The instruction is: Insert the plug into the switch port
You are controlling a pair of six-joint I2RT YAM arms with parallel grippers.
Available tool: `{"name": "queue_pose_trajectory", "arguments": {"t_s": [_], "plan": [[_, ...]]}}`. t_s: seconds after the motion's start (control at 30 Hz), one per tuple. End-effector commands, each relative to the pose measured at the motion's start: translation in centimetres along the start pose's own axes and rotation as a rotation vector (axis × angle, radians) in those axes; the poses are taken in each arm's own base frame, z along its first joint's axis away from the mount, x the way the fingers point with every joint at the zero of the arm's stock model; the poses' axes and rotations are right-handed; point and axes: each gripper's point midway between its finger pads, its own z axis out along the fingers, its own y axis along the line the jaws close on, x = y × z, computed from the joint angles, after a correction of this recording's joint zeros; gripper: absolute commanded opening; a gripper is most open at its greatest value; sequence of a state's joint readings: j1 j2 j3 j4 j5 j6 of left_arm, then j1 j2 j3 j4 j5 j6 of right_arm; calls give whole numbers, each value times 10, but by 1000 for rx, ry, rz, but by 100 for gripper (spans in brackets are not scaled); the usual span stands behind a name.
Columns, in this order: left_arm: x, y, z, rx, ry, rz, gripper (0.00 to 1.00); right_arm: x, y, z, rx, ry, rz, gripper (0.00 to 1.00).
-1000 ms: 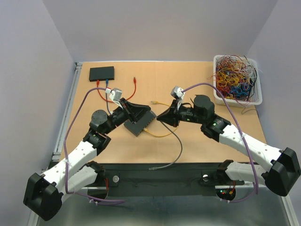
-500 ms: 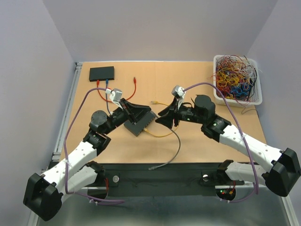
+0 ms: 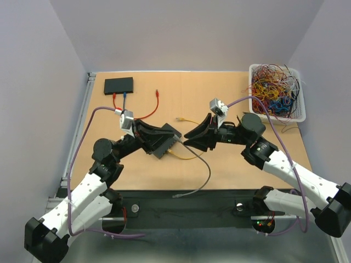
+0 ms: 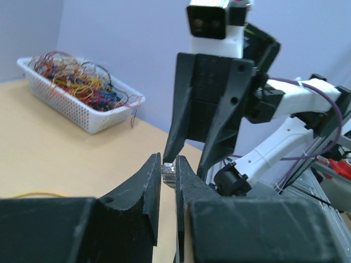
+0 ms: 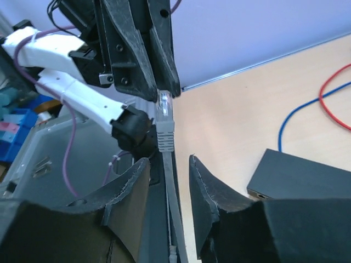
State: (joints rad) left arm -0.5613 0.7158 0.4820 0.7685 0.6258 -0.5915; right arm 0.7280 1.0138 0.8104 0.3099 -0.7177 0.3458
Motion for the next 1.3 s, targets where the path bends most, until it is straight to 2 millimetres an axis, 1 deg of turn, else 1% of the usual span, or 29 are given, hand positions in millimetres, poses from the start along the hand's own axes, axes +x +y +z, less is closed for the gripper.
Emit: {"name": "queue_pose_trajectory", "arguments": {"t_s": [0.0,0.07,0.3,0.4,0.5,0.83,1.03,1.27], "plan": [[-17,-35,-6,145,-41,90,0,-32,39,-2,-160,-46,-67,40],[-17,-39,-7,157,-41,89,0,-33,45,-1,-197,-34,-62,40],[-17,-43,-7,182,-37,86,0,-36,54,-1,-255,-38,-56,40],[-17,-45,-7,191,-38,85,0,-37,53,1,-257,-39,-57,40],[-18,-46,-6,195,-39,86,0,-36,48,4,-244,-40,-54,40],[-13,-42,-4,185,-34,68,0,-39,41,11,-235,-52,-50,39],[-13,-41,-2,183,-38,64,0,-38,41,13,-244,-52,-47,34],[-10,-40,1,182,-35,56,0,-35,39,15,-252,-46,-39,26]]}}
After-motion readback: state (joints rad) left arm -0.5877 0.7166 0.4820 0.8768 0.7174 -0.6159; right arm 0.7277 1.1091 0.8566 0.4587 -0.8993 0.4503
